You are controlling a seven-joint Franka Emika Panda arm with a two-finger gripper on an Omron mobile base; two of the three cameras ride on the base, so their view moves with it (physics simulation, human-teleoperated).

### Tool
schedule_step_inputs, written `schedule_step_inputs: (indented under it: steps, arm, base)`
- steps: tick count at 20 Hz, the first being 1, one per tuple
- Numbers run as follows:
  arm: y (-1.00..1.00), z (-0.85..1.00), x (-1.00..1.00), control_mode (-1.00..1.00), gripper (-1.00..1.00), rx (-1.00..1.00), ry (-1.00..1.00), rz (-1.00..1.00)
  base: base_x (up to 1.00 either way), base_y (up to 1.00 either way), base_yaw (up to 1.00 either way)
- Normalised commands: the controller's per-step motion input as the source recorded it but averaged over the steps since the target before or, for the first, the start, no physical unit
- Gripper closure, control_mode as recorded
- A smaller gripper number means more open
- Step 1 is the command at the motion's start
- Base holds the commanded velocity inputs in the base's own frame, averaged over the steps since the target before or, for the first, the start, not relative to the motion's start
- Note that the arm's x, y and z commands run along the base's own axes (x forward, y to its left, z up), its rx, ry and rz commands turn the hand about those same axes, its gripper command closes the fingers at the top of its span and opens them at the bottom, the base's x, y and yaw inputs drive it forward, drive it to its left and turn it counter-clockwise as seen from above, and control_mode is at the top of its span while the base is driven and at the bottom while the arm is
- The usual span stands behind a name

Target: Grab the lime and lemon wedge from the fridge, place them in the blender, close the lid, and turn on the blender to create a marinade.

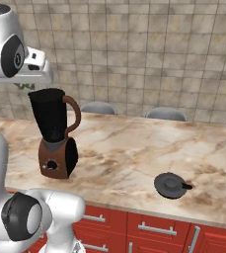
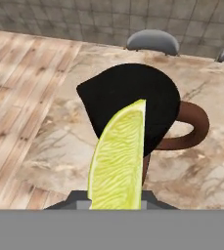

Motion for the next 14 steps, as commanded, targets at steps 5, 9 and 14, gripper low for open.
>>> schedule_step_inputs:
  steps: [5,9,14]
  arm:
    - [0.03,-0.68,0.4,-1.0,1.0,-0.04,0.12,0.01]
    - [-0.02,-0.67,0.11,-1.0,1.0,-0.01,0.13,0.01]
    - [0.0,-0.26,0.18,-1.0,1.0,0.0,0.05,0.0]
  base:
    - [0.0,0.0,0.0]
    - [0.0,0.0,0.0]
    - [0.0,0.0,0.0]
